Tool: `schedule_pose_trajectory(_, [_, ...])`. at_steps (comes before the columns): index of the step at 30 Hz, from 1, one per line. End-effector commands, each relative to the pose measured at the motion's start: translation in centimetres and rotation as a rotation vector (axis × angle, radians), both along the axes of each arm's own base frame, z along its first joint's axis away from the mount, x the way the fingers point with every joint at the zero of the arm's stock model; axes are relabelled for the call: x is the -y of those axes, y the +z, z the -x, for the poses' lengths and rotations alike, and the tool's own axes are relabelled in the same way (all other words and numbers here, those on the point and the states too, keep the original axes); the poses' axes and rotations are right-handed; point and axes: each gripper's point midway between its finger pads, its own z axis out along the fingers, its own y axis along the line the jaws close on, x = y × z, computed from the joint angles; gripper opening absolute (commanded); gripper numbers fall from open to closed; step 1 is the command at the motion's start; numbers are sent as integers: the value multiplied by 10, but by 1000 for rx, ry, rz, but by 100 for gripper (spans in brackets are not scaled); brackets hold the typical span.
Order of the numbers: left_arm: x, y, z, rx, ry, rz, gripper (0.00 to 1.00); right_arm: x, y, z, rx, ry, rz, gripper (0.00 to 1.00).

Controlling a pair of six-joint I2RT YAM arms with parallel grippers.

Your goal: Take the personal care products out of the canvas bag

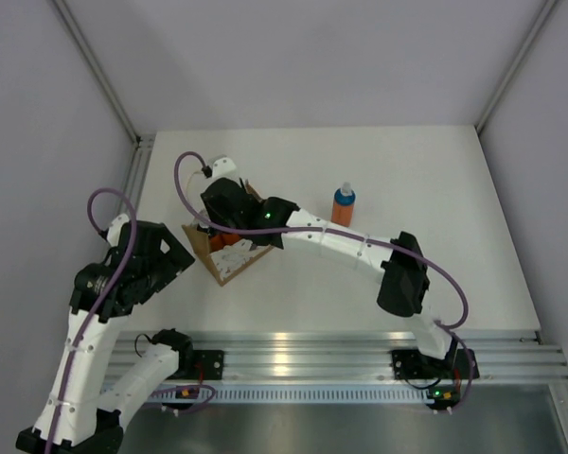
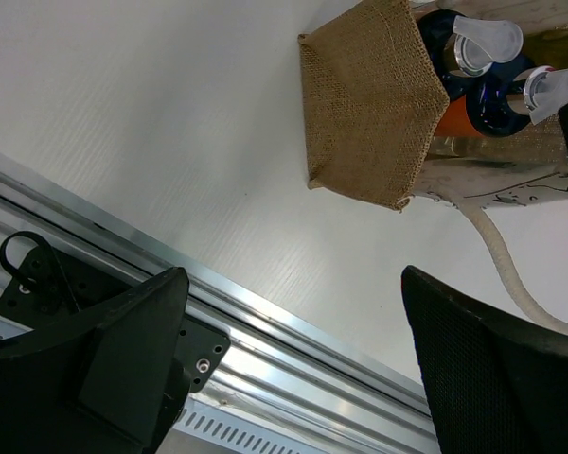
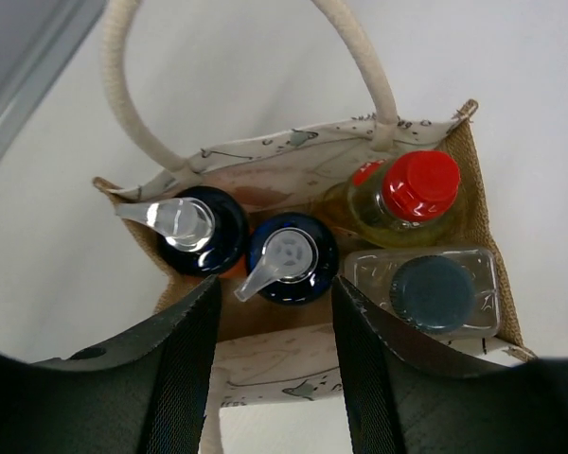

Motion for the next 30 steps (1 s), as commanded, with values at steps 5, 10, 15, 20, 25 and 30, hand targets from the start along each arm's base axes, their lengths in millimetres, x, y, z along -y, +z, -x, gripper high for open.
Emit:
schedule_pose_trajectory(5, [-1, 0, 3, 15, -6, -1, 98, -1, 5, -13, 27, -48, 20, 49])
schedule_pose_trajectory(10, [-1, -1, 3, 11, -9, -3, 98, -8, -3, -19, 20, -25, 29, 43])
schedule_pose_trajectory(15, [-2, -1, 3, 14, -8, -5, 98, -7, -14, -20, 5, -18, 49, 40])
schedule_pose_trajectory(20, [-2, -3, 4, 8, -7, -6, 98, -5, -23, -23, -8, -22, 62, 40])
schedule_pose_trajectory(25, [-2, -4, 4, 6, -5, -4, 98, -2, -28, -28, -14, -25, 73, 34])
schedule_pose_trajectory(30, [-1, -5, 4, 6, -5, -1, 98, -5, -28, -26, -15, 15, 82, 26])
